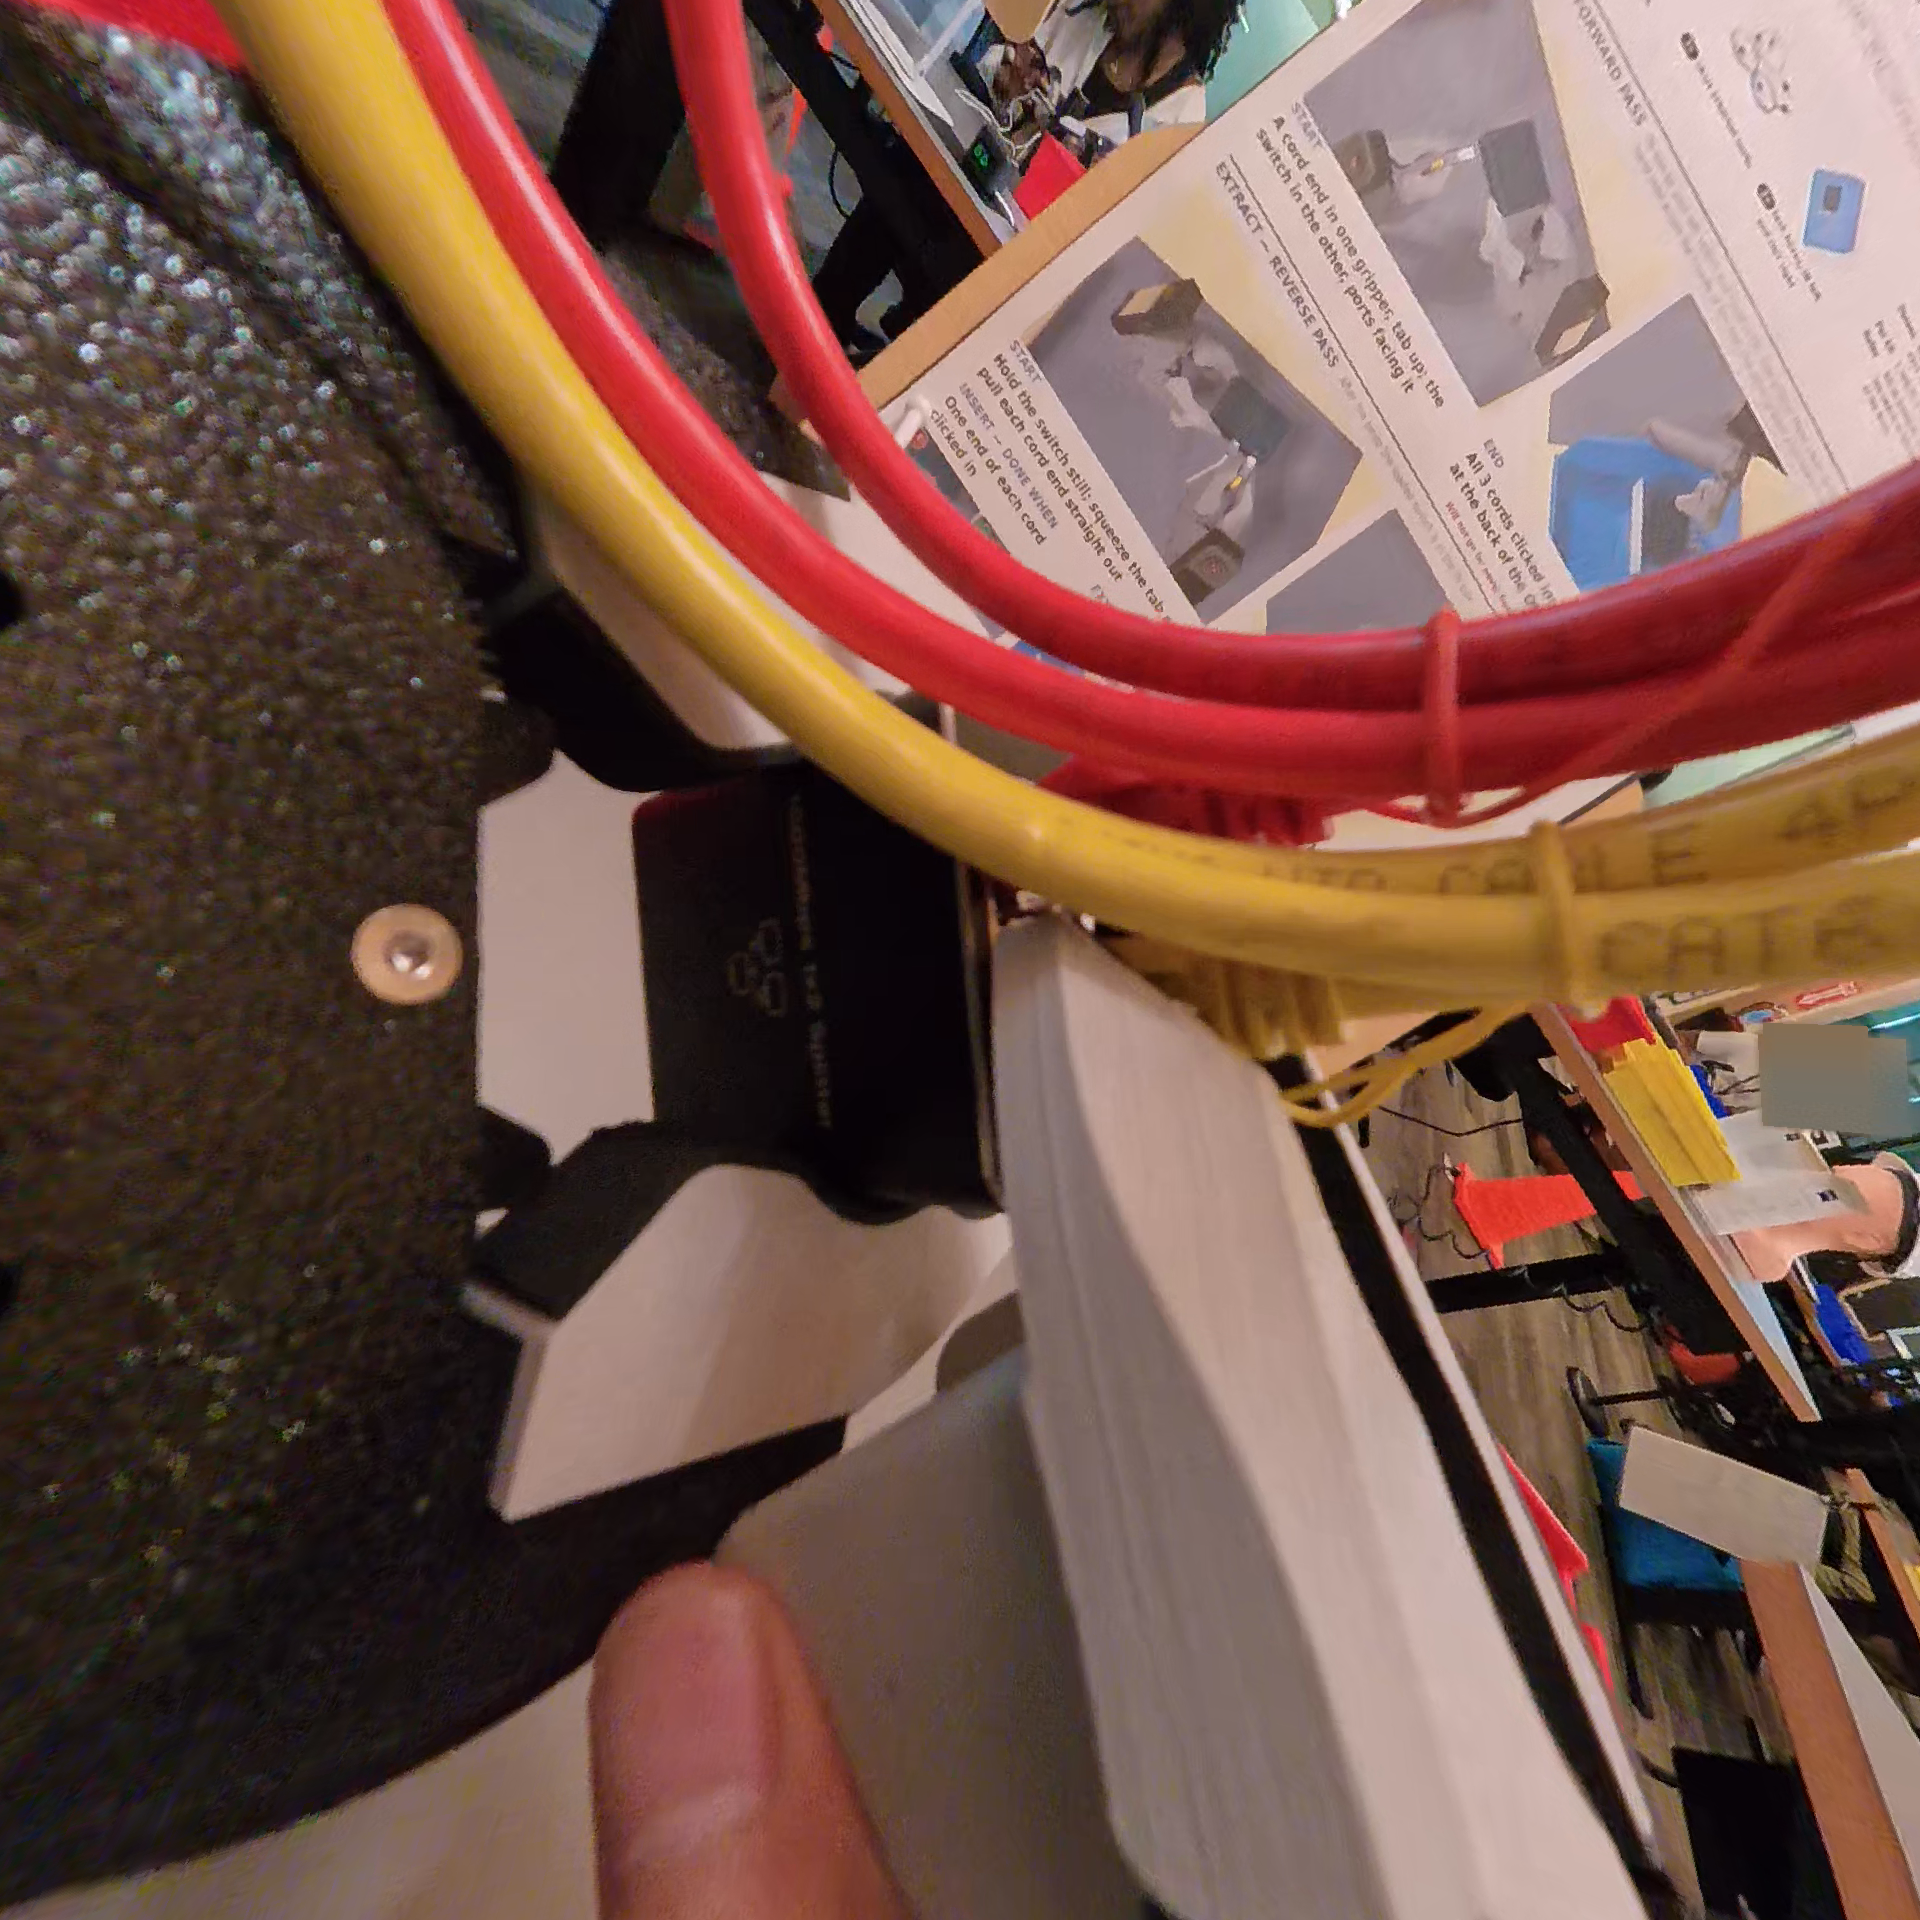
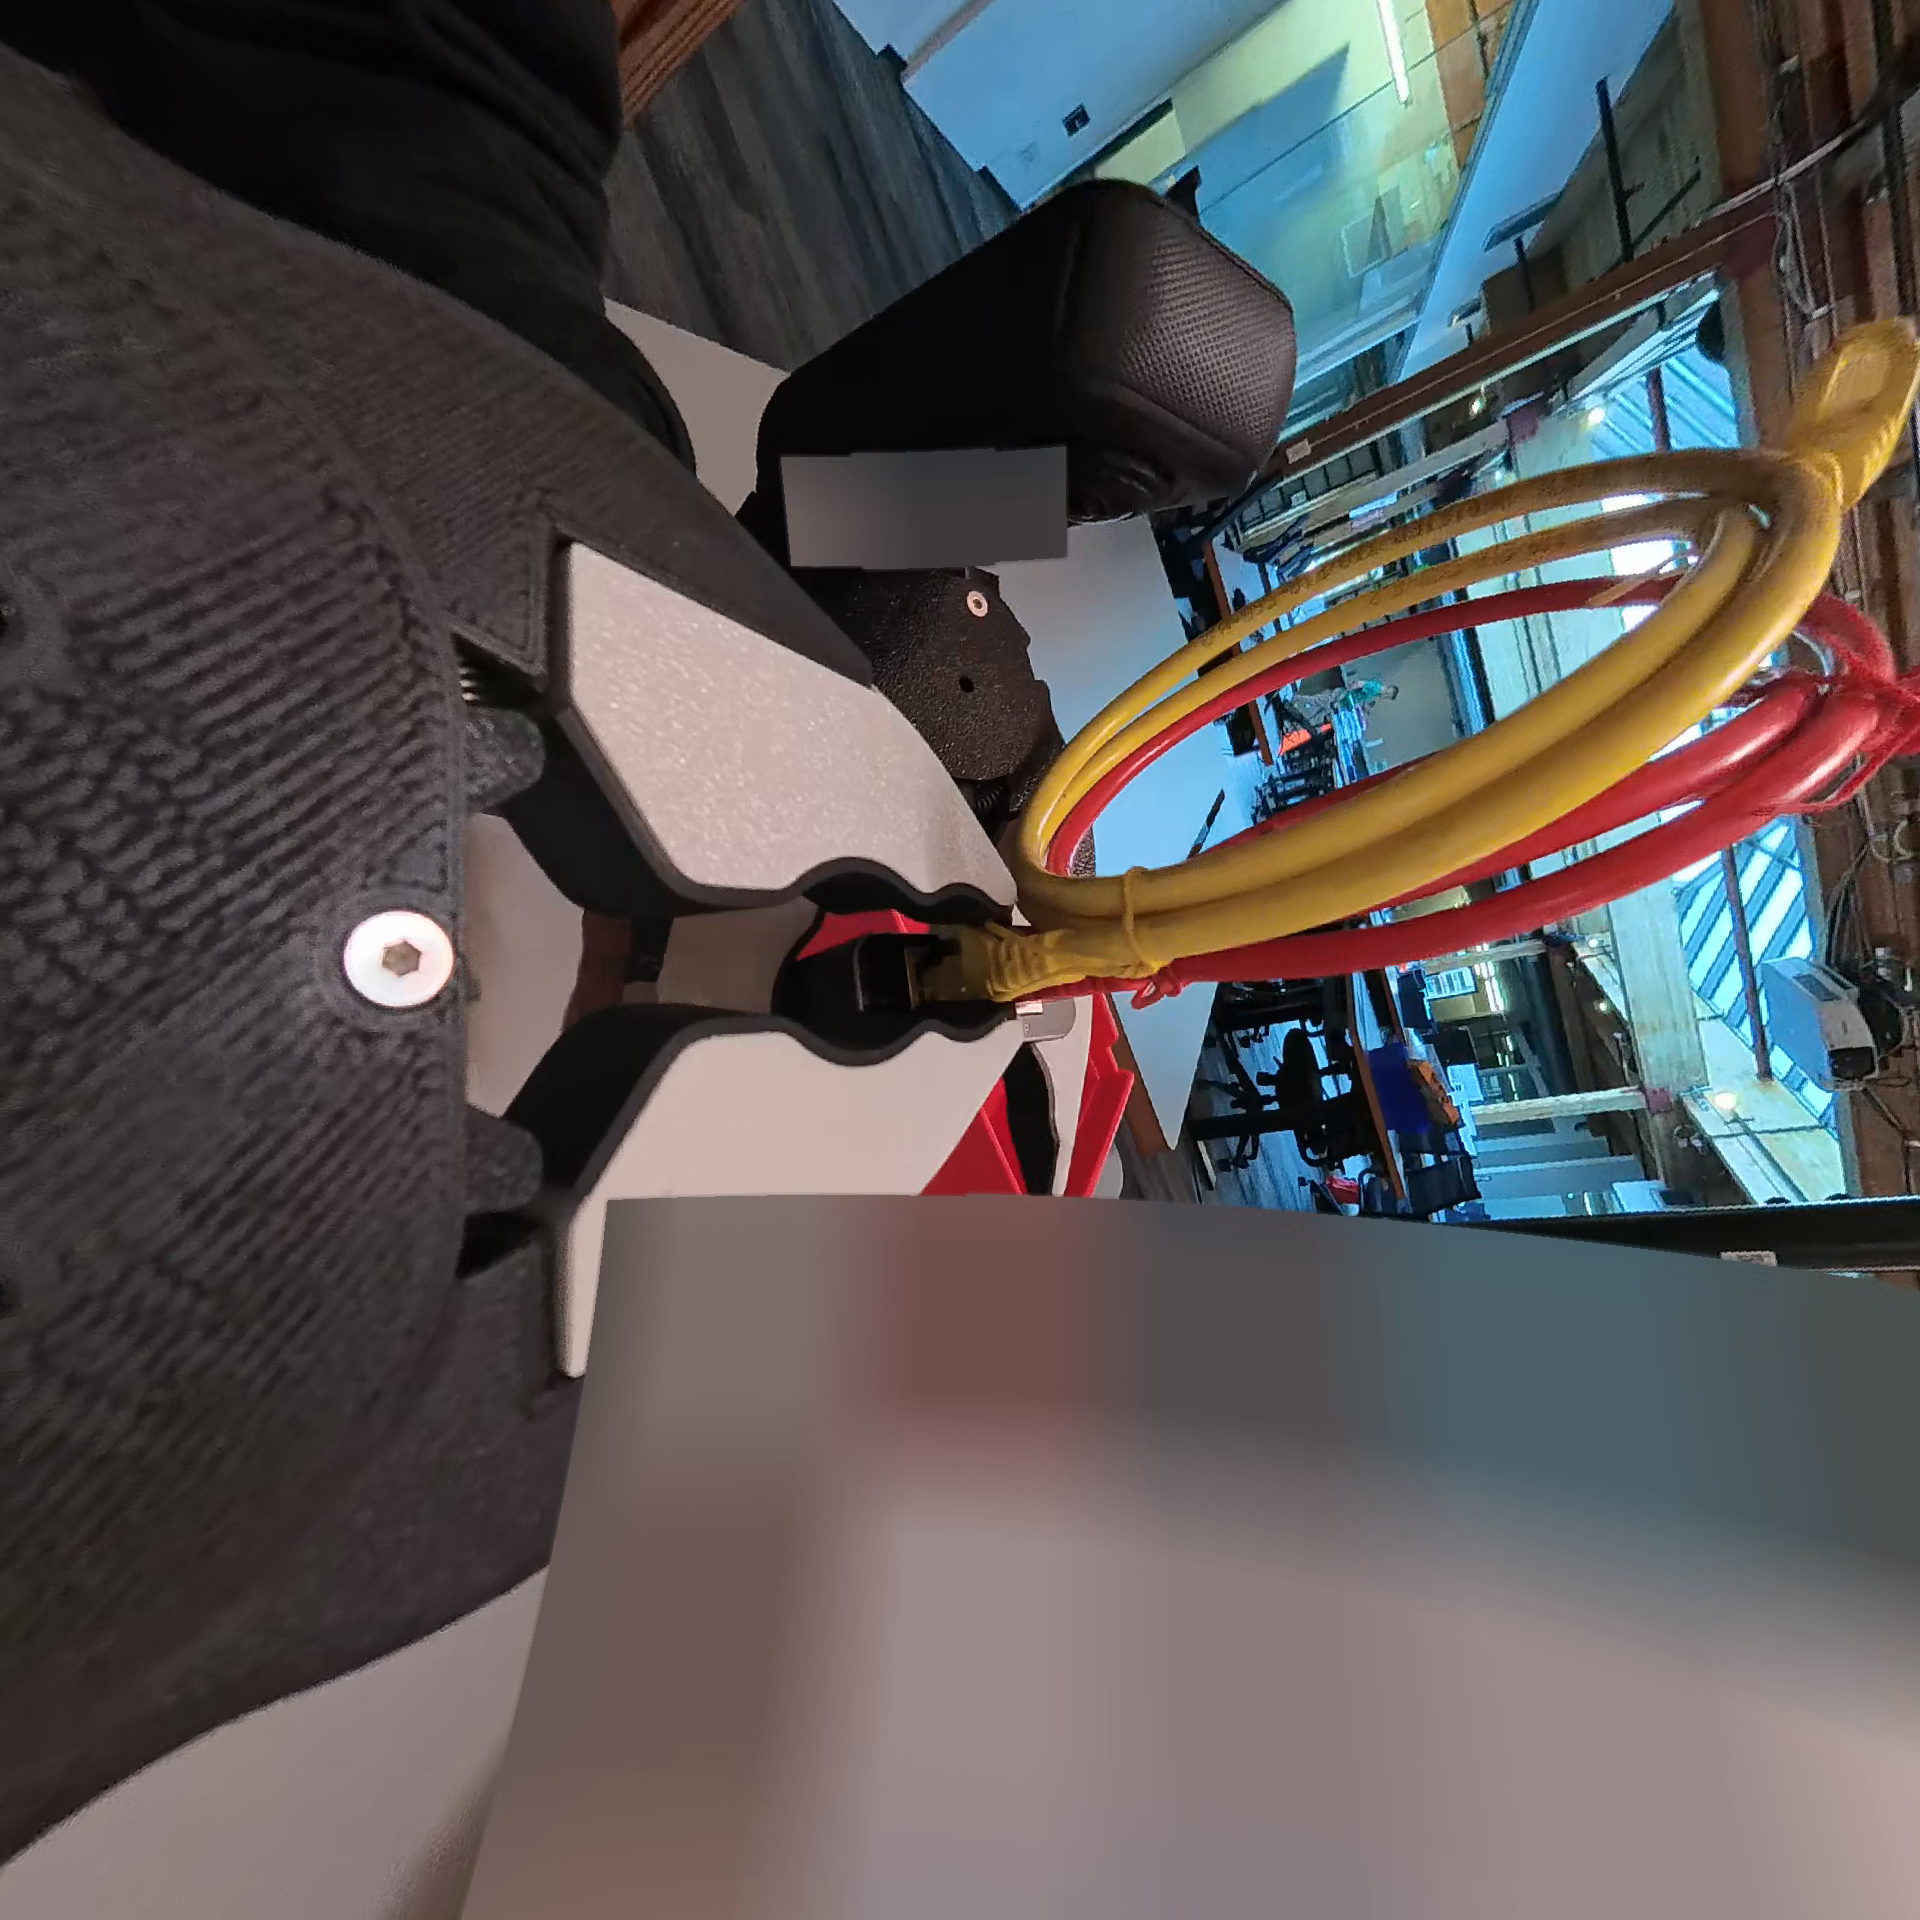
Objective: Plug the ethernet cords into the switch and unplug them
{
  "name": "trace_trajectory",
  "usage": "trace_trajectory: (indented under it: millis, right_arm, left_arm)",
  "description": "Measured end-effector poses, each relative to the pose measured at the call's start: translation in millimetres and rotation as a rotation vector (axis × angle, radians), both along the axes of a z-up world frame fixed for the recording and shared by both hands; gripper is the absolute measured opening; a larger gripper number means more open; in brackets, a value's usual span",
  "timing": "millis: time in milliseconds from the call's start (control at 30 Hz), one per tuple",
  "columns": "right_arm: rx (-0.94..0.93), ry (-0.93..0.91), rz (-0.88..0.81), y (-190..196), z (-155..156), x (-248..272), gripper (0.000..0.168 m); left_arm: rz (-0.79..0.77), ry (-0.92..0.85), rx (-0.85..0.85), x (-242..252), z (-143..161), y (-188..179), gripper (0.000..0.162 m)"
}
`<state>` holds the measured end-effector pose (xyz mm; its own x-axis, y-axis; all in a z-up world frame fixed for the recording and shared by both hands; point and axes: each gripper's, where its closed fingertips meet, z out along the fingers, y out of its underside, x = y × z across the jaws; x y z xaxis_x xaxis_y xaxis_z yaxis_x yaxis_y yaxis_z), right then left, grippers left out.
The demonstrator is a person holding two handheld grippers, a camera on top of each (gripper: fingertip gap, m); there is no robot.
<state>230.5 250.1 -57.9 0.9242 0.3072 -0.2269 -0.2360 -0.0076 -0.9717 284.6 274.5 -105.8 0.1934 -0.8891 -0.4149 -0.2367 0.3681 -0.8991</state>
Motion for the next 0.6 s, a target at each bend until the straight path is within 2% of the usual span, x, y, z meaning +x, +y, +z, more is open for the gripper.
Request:
trace_trajectory:
  millis: [600]
  right_arm:
    - [0.033, -0.097, -0.038, 5.6, -6.6, 0.7, 0.015]
  left_arm:
    - [0.006, 0.038, -0.014, -1.1, -8.5, 7.2, 0.075]
